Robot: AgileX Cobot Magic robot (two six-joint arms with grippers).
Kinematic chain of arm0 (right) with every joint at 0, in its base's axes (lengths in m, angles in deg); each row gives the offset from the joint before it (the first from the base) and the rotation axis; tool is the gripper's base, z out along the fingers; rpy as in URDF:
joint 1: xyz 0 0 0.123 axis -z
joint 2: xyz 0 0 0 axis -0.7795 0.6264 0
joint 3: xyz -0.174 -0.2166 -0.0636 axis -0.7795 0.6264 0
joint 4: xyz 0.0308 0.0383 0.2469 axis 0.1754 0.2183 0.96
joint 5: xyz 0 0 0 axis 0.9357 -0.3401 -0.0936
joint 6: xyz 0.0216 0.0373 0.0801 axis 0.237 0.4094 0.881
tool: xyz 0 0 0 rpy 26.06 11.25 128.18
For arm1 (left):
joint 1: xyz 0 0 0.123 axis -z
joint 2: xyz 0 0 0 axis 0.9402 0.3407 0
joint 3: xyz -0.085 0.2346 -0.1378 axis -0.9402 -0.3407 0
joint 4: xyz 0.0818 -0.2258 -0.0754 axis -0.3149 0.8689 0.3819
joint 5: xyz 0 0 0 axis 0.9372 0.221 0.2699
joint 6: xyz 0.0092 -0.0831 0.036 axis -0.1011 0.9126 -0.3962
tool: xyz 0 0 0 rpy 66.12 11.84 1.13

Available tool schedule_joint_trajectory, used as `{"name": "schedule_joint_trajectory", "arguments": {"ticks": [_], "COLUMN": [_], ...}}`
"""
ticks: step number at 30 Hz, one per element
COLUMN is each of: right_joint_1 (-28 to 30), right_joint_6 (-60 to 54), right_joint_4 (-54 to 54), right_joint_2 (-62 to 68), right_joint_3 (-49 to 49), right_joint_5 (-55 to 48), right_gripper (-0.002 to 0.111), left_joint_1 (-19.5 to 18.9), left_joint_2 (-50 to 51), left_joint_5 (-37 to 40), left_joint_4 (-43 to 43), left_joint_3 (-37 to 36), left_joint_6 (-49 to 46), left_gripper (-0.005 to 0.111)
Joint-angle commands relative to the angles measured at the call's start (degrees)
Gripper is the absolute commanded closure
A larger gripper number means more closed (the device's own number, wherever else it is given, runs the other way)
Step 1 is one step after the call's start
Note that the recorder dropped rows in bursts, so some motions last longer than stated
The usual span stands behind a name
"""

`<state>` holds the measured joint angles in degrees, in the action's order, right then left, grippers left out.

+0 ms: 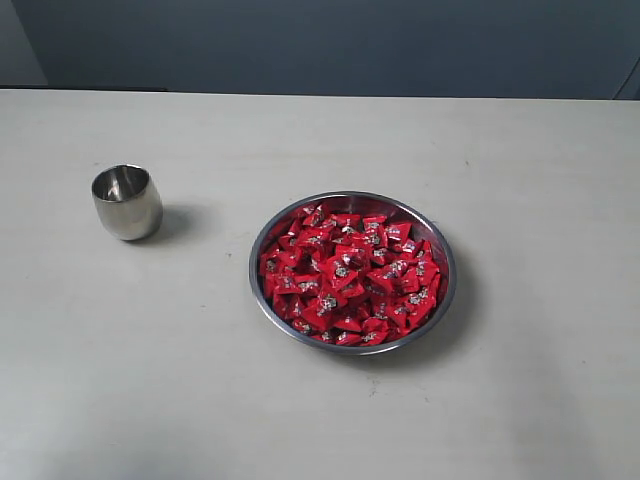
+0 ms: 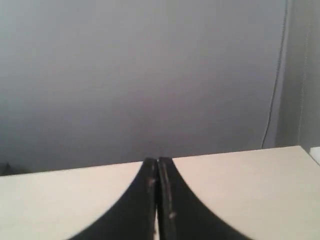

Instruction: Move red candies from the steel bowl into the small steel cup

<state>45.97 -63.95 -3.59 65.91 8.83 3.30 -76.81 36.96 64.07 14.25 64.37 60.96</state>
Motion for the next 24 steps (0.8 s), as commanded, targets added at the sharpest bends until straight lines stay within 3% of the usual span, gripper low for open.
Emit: {"name": "schedule_joint_trajectory", "arguments": {"ticks": [1, 6, 12, 15, 19, 24], "right_joint_1": [-6.1, -10.7, -10.7, -10.7, -10.9, -13.4], "right_joint_6": [-11.8, -26.3, -54.3, -52.9, -45.3, -42.1], "right_joint_4": [5.0, 15.3, 39.3, 37.0, 29.6, 27.7], "right_joint_2": [9.1, 19.7, 30.7, 37.2, 43.8, 48.8], "right_joint_3": [-5.5, -11.4, -17.7, -20.8, -23.3, -24.0], "right_joint_5": [-1.7, -6.3, -24.5, -30.5, -31.5, -32.2], "right_gripper": [0.109, 0.109, 0.109, 0.109, 0.109, 0.109], "left_joint_1": [0.0, 0.0, 0.0, 0.0, 0.0, 0.0], "left_joint_2": [-0.3, -0.3, -0.3, -0.3, -0.3, -0.3], "left_joint_5": [-0.1, -0.1, -0.1, -0.1, -0.1, -0.1], "left_joint_4": [0.1, 0.1, 0.1, 0.1, 0.1, 0.1], "left_joint_3": [-0.2, -0.2, -0.2, -0.2, -0.2, -0.2], "left_joint_6": [0.1, 0.1, 0.1, 0.1, 0.1, 0.1], "left_gripper": [0.106, 0.106, 0.106, 0.106, 0.106, 0.106]}}
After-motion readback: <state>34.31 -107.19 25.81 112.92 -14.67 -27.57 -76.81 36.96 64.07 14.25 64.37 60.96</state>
